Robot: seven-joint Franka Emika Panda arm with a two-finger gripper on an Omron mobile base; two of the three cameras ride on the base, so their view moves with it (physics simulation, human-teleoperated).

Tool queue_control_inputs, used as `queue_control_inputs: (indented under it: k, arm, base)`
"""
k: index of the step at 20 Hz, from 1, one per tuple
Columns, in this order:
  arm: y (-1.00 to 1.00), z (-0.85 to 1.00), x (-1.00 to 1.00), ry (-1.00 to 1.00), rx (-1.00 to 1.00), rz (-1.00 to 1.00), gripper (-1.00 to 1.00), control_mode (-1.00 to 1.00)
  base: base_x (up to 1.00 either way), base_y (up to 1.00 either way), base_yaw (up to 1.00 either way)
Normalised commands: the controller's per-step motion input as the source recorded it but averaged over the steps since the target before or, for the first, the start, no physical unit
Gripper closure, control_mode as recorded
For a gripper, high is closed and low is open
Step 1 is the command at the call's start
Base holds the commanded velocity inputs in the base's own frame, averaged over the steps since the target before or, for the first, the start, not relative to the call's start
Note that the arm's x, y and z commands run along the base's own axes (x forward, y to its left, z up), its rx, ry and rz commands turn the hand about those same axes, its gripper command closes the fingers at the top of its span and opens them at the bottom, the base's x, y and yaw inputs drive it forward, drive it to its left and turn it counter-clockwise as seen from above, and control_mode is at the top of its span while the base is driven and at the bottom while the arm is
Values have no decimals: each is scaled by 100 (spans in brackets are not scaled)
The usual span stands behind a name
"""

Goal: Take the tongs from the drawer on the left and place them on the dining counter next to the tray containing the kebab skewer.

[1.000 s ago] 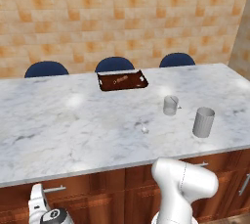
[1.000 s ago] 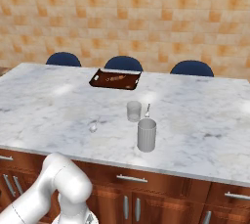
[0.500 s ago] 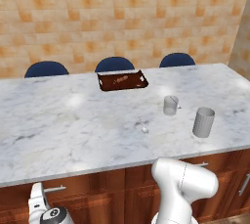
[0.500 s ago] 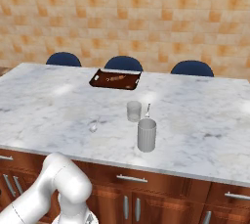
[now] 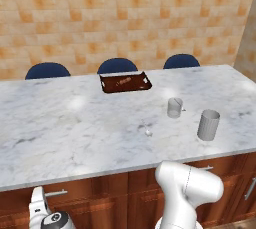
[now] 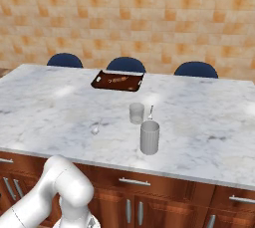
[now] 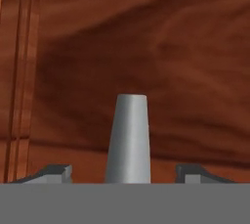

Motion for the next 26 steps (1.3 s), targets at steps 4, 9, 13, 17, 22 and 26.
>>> queue_control_inputs:
  k: [4,9,13,17,22,26]
  arm:
    - [0,0,0,0,0,0,100,-100]
    - [0,0,0,0,0,0,100,-100]
    - [0,0,0,0,0,0,100,-100]
    - [0,0,-25,0,0,0,100,-100]
    - [0,0,-44,0,0,3,100,-100]
    - [0,0,-41,0,0,2,100,-100]
  base:
    - [0,0,0]
    - [0,0,0]
    - [0,0,0]
    - [0,0,0]
    - [0,0,0]
    - [0,0,0]
